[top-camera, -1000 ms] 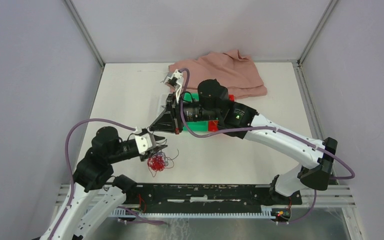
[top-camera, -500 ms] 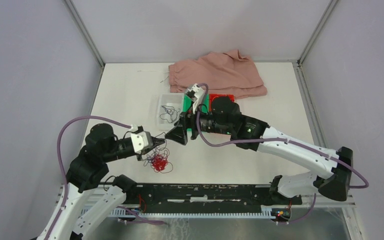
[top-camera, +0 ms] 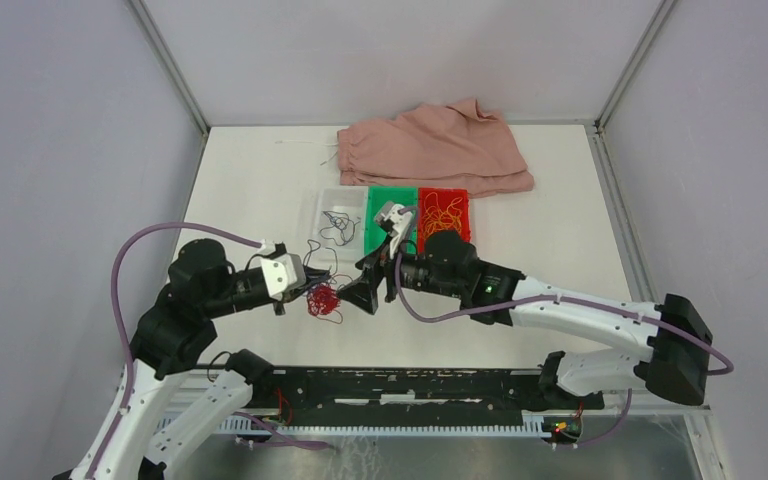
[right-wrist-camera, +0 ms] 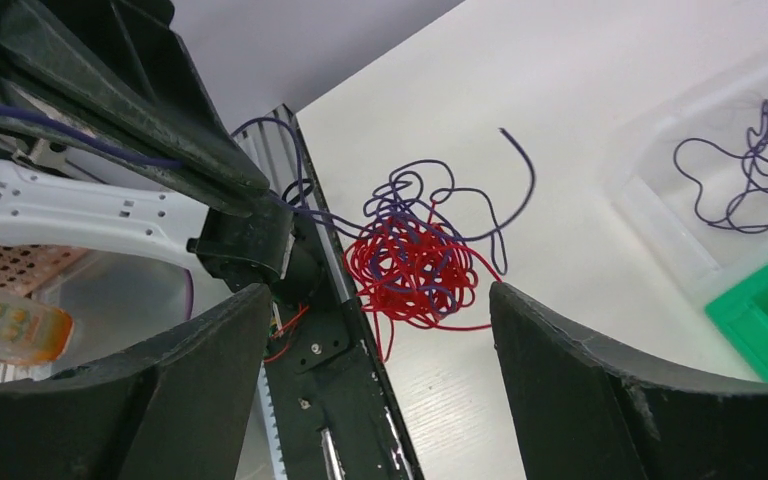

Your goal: Untangle the cables

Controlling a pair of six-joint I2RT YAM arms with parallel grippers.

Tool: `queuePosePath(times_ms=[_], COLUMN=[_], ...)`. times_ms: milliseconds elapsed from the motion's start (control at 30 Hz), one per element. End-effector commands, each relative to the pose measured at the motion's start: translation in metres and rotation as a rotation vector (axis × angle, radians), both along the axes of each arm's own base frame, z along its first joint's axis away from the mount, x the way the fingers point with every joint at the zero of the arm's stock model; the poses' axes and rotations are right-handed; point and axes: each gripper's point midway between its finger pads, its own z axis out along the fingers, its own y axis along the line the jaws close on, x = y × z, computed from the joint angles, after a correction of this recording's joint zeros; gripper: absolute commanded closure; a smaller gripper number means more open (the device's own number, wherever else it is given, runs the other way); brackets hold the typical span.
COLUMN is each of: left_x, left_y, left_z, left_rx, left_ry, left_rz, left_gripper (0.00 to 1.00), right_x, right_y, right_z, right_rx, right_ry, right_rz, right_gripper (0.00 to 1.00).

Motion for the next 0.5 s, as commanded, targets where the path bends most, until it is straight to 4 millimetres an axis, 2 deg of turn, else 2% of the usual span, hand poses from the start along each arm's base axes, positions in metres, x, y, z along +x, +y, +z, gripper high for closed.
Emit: queuePosePath(times_ms=[0, 200, 467], left_x=[0.002, 0.004, 0.005], left_y=[-0.002, -0.002, -0.002], left_z=[0.028, 0.033, 0.042], left_rx=[-0.06, -0.071, -0.082], left_ry=[-0.029, -0.029, -0.041], left_rz=[0.016, 0.027, 0.03], left_gripper=[0.97, 0.97, 0.97], right_x=[0.003, 0.02, 0.023], right_y=[0.027, 0.048, 0.072], right_z=[0.041, 0.044, 0.037], right_rx=[0.119, 0.196, 0.249], right_ry=[-0.127, -0.11, -0.049], right_rz=[0.024, -0.034, -0.011], right_gripper=[0.14, 0.16, 0.18])
